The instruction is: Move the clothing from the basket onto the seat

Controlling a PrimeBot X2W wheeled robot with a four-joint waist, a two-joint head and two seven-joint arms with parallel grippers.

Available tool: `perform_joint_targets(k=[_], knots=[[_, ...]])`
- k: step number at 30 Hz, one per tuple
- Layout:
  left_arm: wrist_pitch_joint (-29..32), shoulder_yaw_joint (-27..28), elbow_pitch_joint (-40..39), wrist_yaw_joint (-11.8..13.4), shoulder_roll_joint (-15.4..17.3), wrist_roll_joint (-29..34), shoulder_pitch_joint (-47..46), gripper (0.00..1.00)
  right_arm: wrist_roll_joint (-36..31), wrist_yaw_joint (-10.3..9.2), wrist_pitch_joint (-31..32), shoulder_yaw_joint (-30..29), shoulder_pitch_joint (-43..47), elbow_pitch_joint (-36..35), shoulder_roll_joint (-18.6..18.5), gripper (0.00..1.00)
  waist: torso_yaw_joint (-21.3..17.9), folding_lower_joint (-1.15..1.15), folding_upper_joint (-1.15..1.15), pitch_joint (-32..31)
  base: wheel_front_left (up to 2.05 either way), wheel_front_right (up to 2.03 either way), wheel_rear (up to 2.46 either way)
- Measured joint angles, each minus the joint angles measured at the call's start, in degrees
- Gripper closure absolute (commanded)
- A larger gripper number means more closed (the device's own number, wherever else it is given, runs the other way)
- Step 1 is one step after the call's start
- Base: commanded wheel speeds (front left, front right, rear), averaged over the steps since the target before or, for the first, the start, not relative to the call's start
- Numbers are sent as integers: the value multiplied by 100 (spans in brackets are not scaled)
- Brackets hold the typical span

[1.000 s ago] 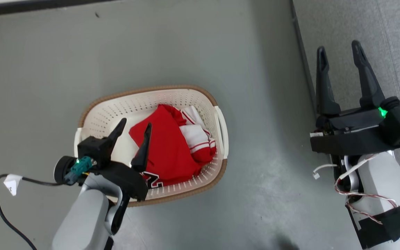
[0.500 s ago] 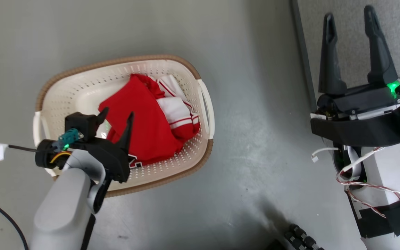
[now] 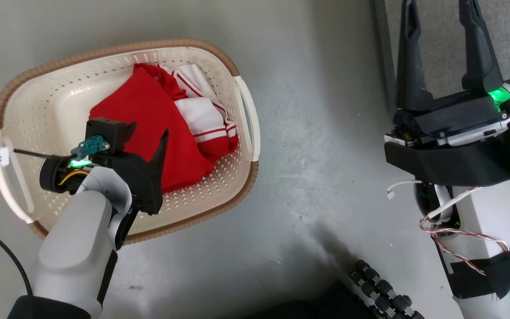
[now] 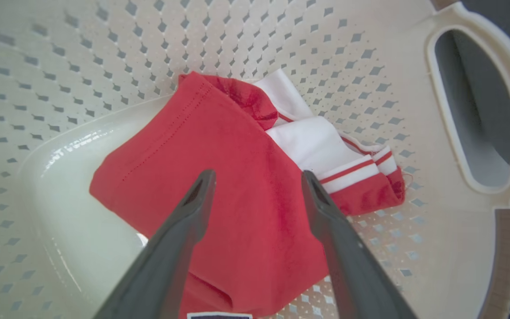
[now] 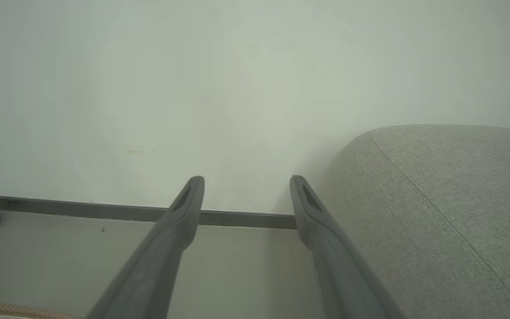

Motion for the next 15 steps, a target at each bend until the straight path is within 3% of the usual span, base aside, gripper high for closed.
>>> perform_joint_targets(k=[15], knots=[[554,-94,622,0,48,-167,-617,0,-37,-9,0,102,-193,-225,40,0,-171,0,0,521,0,0,0]])
